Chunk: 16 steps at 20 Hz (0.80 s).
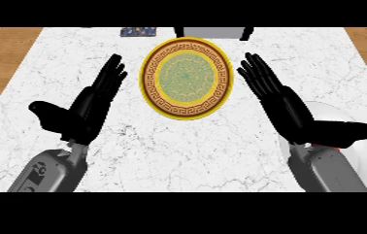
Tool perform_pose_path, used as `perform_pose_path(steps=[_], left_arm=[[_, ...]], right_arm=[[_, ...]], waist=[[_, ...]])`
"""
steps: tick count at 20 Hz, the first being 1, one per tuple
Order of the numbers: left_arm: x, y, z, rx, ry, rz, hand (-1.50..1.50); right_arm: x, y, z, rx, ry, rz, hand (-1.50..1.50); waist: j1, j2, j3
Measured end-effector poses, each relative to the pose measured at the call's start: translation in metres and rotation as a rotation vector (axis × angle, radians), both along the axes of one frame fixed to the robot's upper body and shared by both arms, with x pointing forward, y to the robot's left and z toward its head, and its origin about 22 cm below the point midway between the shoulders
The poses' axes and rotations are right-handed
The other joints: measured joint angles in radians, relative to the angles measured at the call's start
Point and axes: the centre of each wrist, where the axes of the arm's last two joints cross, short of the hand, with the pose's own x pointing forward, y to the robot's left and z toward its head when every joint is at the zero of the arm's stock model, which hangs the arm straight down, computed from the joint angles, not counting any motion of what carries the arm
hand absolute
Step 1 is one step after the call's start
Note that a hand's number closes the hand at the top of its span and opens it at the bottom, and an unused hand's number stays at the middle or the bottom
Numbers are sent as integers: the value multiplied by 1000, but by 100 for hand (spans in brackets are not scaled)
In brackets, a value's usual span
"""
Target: Pick the tomato from the plate and place it in the plate
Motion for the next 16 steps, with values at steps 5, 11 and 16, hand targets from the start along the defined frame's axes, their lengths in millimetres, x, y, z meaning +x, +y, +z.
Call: perform_pose_path(steps=[5, 11, 16], left_arm=[[7, 21, -5, 128, -5, 101, 0], [5, 47, -22, 229, 33, 178, 0], [7, 54, -36, 247, 36, 195, 0]], right_arm=[[-8, -8, 5, -25, 87, 30, -150], [-15, -49, 20, -513, -90, 21, -150], [-57, -85, -46, -567, -39, -3, -150]], waist=[[-19, -2, -12], [-39, -17, -22], [-41, -5, -17]])
